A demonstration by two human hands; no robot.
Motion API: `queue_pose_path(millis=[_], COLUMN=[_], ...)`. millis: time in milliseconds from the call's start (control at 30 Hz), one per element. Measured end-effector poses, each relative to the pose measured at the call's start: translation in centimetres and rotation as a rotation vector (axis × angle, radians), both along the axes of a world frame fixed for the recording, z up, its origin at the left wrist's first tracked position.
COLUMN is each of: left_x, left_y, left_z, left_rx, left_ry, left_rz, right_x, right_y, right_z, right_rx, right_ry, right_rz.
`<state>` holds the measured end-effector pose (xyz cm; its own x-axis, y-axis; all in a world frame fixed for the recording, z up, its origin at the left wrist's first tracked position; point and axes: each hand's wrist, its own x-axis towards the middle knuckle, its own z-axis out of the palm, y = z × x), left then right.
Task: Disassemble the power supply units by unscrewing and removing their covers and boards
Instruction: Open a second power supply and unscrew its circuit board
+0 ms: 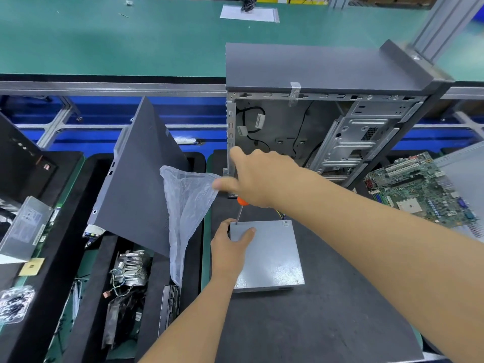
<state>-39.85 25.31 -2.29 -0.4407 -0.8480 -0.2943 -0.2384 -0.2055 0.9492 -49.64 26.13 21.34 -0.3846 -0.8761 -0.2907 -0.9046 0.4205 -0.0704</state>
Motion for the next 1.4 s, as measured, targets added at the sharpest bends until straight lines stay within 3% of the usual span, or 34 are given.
queue_pose_path(millis=[67, 133, 300, 533, 633, 733, 833, 967, 1133, 1167, 1300, 1400], left_x=[0.0, 0.0, -0.1, 0.0, 0.0, 0.0, 0.0, 0.0, 0.0, 0.0, 0.0, 0.0], left_y=[0.0, 0.0, 0.0, 0.0, 0.0, -0.1, -0.1, -0.1, -0.1, -0.1, -0.1, -0.1], left_z=[0.0, -0.1, -0.3, -0.2, -0.1, -0.2, -0.3, -0.2, -0.1, -0.1, -0.2, -0.3], left_rx=[-0.005, -0.005, -0.002, -0.010, -0.016, -0.009, 0.005, 0.003, -0.003, -0.006, -0.011, -0.002], left_ry=[0.007, 0.024, 0.025, 0.017, 0.010, 0.032, 0.037, 0.030, -0.001, -0.003, -0.009, 0.009], left_rz=[0.002, 0.004, 0.007, -0.002, -0.004, -0.006, 0.004, 0.003, -0.003, -0.001, -0.001, 0.002], right_x=[0.1, 0.0, -0.4, -0.5, -0.4, -0.7, -0.6, -0.7, -0.7, -0.6, -0.6, -0.8], right_y=[0.0, -0.1, 0.0, -0.1, 0.0, 0.1, -0.1, -0.2, -0.3, -0.3, -0.2, -0.4], right_z=[0.2, 0.1, -0.4, -0.6, -0.7, -0.7, -0.8, -1.2, -1.1, -1.1, -0.8, -0.7], right_rx=[0.095, 0.128, -0.018, 0.023, 0.010, 0.091, 0.009, -0.163, -0.151, -0.132, -0.001, 0.005], right_ry=[0.240, 0.328, 0.189, -0.101, 0.020, 0.228, 0.276, 0.147, -0.301, -0.252, 0.263, 0.264], right_rz=[0.044, 0.086, 0.018, 0.008, -0.075, 0.036, 0.048, 0.051, -0.030, -0.045, 0.035, 0.011])
